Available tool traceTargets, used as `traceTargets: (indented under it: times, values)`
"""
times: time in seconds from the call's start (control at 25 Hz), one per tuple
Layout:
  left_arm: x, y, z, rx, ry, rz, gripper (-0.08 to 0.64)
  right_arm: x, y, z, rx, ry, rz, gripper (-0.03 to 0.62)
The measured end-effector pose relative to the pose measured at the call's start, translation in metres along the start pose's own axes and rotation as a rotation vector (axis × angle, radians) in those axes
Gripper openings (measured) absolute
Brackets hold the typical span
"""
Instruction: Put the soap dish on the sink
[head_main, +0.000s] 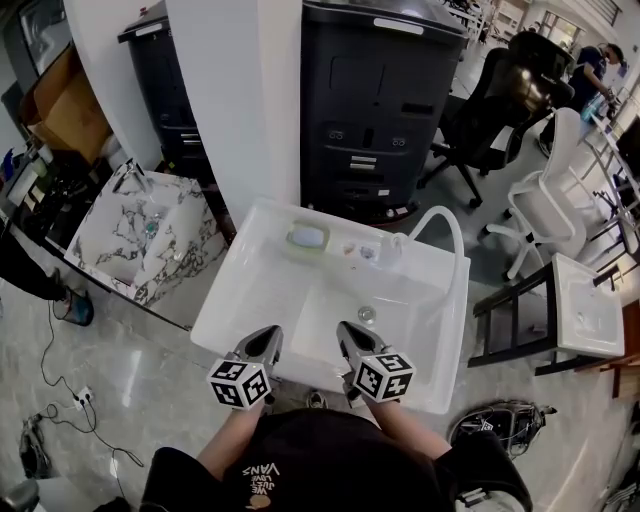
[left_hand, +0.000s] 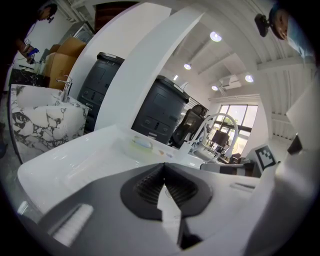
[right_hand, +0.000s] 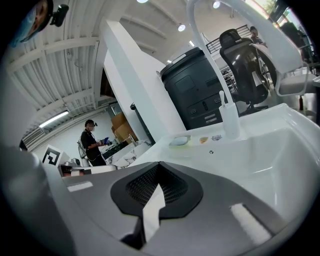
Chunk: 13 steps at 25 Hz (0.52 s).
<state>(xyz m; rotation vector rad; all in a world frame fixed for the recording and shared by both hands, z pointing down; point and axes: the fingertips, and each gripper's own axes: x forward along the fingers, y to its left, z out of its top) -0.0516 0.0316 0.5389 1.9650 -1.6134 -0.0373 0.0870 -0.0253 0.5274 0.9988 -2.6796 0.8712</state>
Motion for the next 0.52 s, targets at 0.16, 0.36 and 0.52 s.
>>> traceTargets:
  times: [0.16,0.36,0.52]
  values:
    - [0.0023,-0.0005,0.0000,-0.003,-0.001,-0.001,0.052,0.0006,-0.0015,0.0000,0.001,0.000,0.001,0.002]
    - [0.0039,-0.0011,0.0004,-0.005,0.002,-0.008,0.052,0.0019,-0.0015,0.0005,0.002,-0.001,-0.003,0.002]
    - [0.0057,-0.0025,-0.0003,-0.006,0.004,-0.010,0.052,0.0013,-0.0026,0.0000,0.004,-0.001,-0.004,0.002]
